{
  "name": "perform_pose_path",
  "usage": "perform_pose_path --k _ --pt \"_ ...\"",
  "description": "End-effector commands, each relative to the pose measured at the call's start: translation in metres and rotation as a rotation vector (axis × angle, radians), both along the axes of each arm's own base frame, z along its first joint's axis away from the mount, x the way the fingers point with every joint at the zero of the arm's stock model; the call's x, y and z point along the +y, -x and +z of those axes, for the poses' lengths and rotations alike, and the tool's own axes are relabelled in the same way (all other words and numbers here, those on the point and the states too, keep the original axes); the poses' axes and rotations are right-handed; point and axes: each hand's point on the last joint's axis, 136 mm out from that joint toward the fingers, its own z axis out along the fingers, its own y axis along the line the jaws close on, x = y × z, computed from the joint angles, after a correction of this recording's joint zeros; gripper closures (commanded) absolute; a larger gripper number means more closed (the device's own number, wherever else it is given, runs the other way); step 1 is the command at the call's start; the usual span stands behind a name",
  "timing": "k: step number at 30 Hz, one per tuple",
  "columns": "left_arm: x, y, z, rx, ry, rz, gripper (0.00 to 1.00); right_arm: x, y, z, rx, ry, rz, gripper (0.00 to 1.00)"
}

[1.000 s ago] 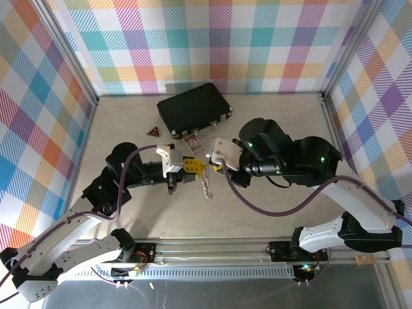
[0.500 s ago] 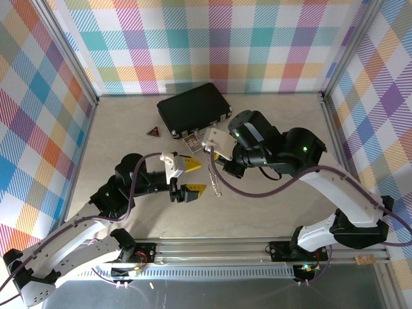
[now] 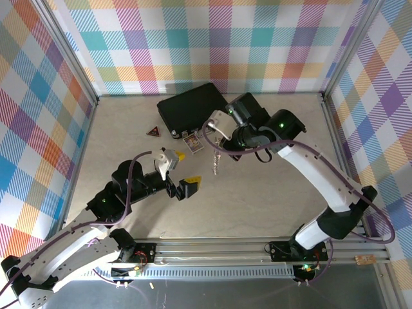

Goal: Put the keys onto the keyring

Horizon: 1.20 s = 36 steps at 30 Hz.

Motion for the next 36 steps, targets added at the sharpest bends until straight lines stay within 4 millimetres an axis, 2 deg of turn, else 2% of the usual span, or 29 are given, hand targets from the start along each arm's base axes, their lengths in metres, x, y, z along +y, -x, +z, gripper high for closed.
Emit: perform_pose_path --k 1,6,13,20,25,36 --pt "0.013 -0.017 -0.018 0.046 -0.021 0.13 0.0 0.012 -0.017 -0.002 0.048 -0.088 -0.015 1.0" --pt "0.016 -0.022 -0.02 0.04 -0.02 0.17 0.0 0.014 -0.044 -0.024 0.11 -0.084 -0.06 1.0" --pt "0.008 -0.024 -0.029 0.085 0.046 0.152 0.0 0.019 -0.078 -0.049 0.157 -0.101 -0.118 1.0" --pt "0.002 -0.018 -0.028 0.067 0.0 0.099 0.0 0.029 -0.102 -0.065 0.209 -0.157 -0.152 1.0" --pt "-0.002 -0.015 -0.02 0.054 -0.019 0.065 0.0 0.036 -0.103 -0.079 0.263 -0.178 -0.152 1.0" --pt "-0.004 -0.015 -0.013 0.032 0.02 0.058 0.0 0.027 -0.087 -0.1 0.322 -0.152 -0.164 1.0"
